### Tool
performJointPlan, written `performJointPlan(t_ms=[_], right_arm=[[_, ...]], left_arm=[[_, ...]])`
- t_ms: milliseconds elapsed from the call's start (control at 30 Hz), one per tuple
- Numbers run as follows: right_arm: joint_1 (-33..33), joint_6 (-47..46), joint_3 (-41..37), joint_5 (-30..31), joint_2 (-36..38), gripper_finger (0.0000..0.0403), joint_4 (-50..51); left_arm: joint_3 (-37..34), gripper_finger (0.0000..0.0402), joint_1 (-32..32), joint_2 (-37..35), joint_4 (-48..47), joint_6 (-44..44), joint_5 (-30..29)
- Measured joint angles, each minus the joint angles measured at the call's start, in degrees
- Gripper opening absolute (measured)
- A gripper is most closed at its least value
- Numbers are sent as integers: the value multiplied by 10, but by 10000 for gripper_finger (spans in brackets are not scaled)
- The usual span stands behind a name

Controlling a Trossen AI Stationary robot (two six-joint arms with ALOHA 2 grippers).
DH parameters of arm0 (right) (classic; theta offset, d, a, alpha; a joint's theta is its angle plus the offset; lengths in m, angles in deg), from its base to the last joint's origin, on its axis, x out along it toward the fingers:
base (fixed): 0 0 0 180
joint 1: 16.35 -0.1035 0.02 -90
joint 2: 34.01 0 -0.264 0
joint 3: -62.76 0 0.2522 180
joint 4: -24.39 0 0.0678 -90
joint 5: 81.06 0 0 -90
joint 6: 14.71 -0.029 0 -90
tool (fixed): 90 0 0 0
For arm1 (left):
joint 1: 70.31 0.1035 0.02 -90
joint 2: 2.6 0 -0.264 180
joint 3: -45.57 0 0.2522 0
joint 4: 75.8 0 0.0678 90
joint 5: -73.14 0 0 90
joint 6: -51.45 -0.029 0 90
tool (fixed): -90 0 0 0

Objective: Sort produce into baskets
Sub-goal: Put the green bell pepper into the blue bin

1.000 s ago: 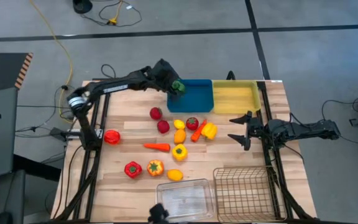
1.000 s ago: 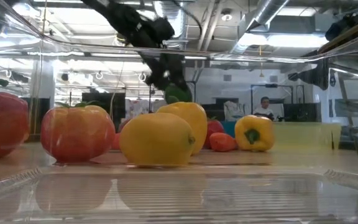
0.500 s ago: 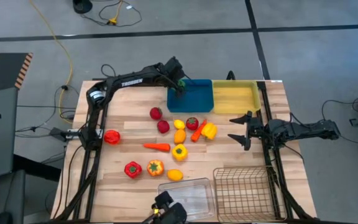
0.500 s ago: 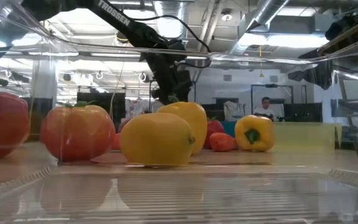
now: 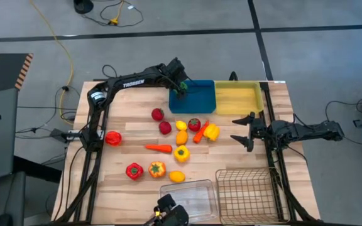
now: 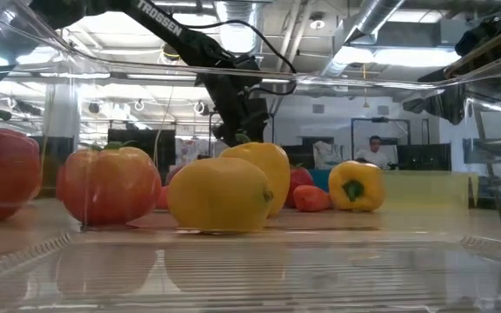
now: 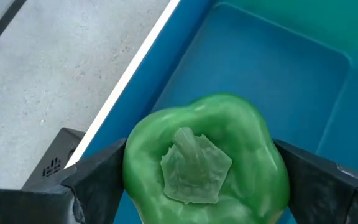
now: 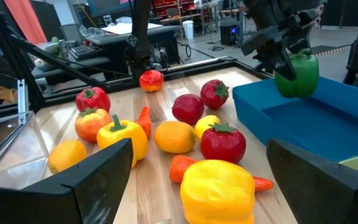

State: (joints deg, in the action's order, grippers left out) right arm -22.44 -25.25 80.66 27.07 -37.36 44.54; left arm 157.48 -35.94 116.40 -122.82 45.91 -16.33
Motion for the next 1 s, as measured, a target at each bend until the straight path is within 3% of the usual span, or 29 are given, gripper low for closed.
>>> performJointPlan(t_ms=[400, 633, 800, 1000], right_arm=[[0, -1, 0, 0, 0, 397, 0], [0, -1, 0, 0, 0, 397, 0], [0, -12, 0, 0, 0, 397, -6], [2, 13, 9, 0, 0, 397, -22]], left_arm=[[0, 353, 0, -1, -3, 7, 1], [0, 395, 0, -1, -8, 7, -6], [1, 392, -1, -1, -10, 6, -15], [45, 392, -3, -2, -54, -18, -17]])
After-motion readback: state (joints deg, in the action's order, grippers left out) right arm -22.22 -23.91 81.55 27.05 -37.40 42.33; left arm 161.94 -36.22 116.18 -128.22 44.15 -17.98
